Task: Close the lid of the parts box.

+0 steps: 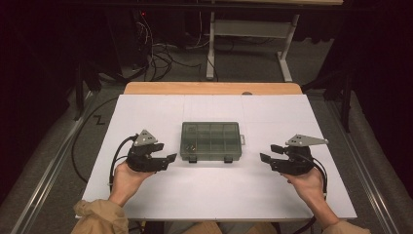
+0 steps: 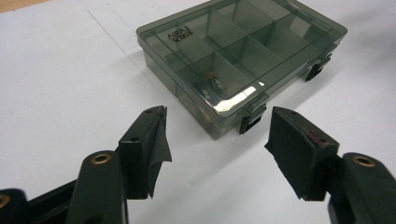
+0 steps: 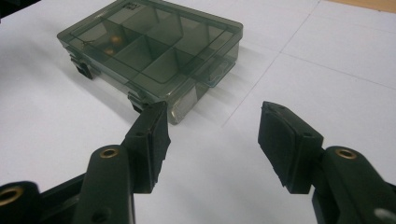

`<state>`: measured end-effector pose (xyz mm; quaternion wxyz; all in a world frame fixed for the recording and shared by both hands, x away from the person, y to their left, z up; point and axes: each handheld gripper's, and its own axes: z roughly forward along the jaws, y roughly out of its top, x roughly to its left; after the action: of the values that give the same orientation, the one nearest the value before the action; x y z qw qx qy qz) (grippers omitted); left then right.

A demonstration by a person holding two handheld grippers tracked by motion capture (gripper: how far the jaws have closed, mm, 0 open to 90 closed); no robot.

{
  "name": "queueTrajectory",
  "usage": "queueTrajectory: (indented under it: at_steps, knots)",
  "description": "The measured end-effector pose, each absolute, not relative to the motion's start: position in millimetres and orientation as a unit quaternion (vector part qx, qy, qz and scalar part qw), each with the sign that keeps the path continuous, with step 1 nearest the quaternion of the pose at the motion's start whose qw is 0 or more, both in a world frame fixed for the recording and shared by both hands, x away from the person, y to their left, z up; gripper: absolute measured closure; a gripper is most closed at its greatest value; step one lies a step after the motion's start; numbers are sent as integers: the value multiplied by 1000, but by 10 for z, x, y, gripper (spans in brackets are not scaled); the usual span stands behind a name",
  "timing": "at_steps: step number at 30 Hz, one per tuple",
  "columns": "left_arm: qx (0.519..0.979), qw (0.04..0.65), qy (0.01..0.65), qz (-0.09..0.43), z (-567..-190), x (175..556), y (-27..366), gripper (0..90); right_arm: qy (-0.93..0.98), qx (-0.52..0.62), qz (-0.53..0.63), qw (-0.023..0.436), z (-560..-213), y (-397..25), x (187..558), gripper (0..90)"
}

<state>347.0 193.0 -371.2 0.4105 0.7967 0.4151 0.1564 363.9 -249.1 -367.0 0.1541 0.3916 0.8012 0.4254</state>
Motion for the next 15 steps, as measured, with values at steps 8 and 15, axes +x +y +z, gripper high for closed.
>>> queueTrajectory:
  at_steps: [8,15]
  knots:
    - [796,413,411,166,-3740,3433,1938,367,796,387,437,161,-3696,-2574,3547,428]
    - [793,418,412,164,-3786,3406,1952,366,789,389,447,166,-3734,-2641,3473,409]
